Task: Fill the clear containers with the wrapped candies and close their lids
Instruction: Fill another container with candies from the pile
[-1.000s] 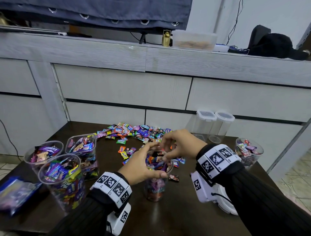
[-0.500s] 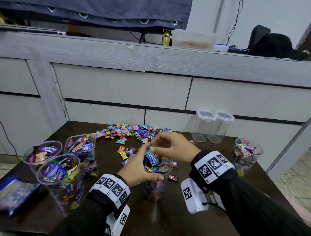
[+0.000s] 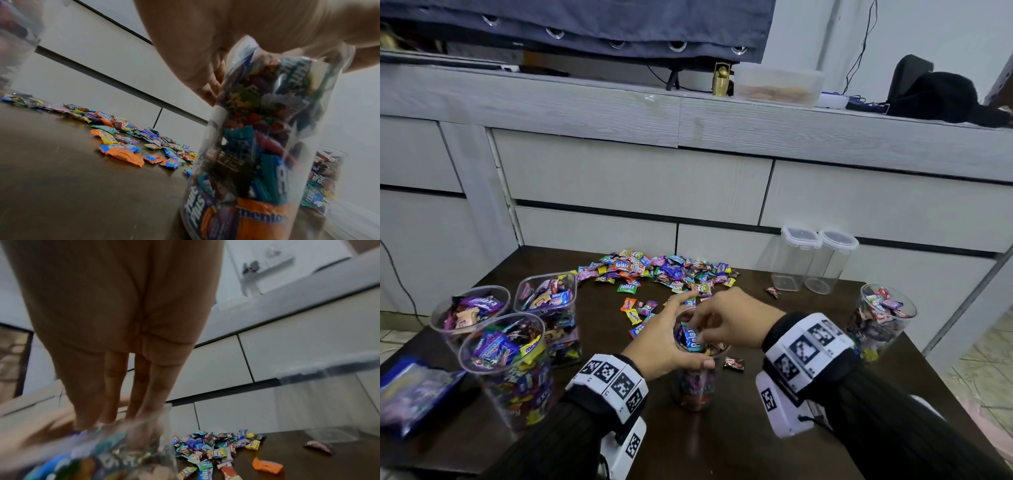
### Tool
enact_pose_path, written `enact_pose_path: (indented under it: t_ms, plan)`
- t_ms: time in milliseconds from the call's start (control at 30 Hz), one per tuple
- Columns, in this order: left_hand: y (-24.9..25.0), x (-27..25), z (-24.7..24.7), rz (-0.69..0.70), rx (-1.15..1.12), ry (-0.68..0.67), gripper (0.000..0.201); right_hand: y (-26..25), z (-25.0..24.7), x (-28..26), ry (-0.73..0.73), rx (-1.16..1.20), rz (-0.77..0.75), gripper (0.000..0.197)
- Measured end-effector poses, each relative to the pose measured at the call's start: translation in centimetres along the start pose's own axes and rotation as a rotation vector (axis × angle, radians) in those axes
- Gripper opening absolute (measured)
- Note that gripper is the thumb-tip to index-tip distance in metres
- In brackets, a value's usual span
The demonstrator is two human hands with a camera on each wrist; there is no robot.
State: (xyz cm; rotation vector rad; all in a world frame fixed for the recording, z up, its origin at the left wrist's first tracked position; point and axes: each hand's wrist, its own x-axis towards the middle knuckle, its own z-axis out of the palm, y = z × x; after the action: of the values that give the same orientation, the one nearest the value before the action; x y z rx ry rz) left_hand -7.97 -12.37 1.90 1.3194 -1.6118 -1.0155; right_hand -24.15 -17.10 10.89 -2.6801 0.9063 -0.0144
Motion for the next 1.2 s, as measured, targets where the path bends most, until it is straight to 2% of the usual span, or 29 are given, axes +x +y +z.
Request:
enact_pose_path:
  t_ms: [133, 267, 367, 500, 633, 700, 733, 833, 900, 1067, 1133, 1200]
  plan:
    - [-0.2, 0.0, 0.1, 0.004, -0.049, 0.010, 0.112, 0.9, -1.2, -0.3, 0.100, 0.089, 0.047, 0.029]
    - [-0.1, 0.0, 0.2, 0.021, -0.091, 0.015, 0.100, 0.9, -0.1, -0.3, 0.039, 0.021, 0.065, 0.039]
    - [0.1, -0.1, 0.3, 0.026, -0.094, 0.009, 0.092, 0.5, 0.9, 0.0, 0.063, -0.018, 0.048, 0.034]
    - [0.2, -0.1, -0.2, 0.004, -0.075, -0.032, 0.102, 0.9, 0.2, 0.1, 0.085, 0.064, 0.071, 0.024]
    - [-0.4, -0.2, -0.3, -0.032, -0.036, -0.045, 0.101, 2.9, -0.6, -0.4, 0.263, 0.155, 0.187, 0.012]
    - [-0.6, -0.3, -0.2, -0.036, -0.023, -0.043, 0.098, 4.5, 0.2, -0.7, 0.247, 0.088, 0.338, 0.020]
    - [-0.6, -0.2, -0.2, -0.039, -0.020, -0.044, 0.097, 5.2, 1.0, -0.9, 0.184, 0.060, 0.447, 0.032]
    - [-0.6, -0.1, -0.3, -0.050, -0.007, -0.051, 0.096, 7.0, 4.2, -1.6, -0.087, 0.070, 0.784, 0.083]
    - [-0.6, 0.0, -0.4, -0.056, 0.008, -0.061, 0.097, 8.0, 6.2, -2.0, -0.170, 0.079, 0.889, 0.097]
    - [-0.8, 0.1, -0.5, -0.046, 0.023, -0.064, 0.096, 9.6, 8.8, -1.3, -0.118, 0.124, 1.022, 0.108]
    - [-0.9, 0.1, -0.5, -0.031, 0.016, -0.064, 0.096, 9.9, 9.3, -0.2, -0.100, 0.134, 0.981, 0.105]
    - [-1.0, 0.1, -0.4, -0.008, 0.000, -0.059, 0.093, 10.1, 9.8, 1.1, -0.083, 0.130, 0.864, 0.091]
